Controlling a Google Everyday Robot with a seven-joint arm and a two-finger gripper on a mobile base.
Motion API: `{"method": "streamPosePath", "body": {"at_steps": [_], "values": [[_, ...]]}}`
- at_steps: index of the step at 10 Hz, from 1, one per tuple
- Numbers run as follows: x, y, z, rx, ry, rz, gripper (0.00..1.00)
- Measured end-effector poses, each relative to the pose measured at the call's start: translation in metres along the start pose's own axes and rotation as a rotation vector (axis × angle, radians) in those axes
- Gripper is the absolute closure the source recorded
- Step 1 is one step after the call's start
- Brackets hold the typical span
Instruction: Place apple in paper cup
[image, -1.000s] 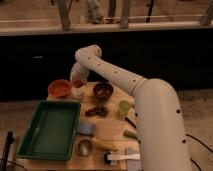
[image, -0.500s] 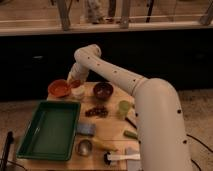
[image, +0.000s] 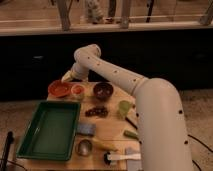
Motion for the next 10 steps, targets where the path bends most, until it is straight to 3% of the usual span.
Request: {"method": "streamPosePath", "body": {"at_steps": [10], "values": [[0.0045,-0.0013,-0.0054,-0.004,0.005,0.021,0.20]]}}
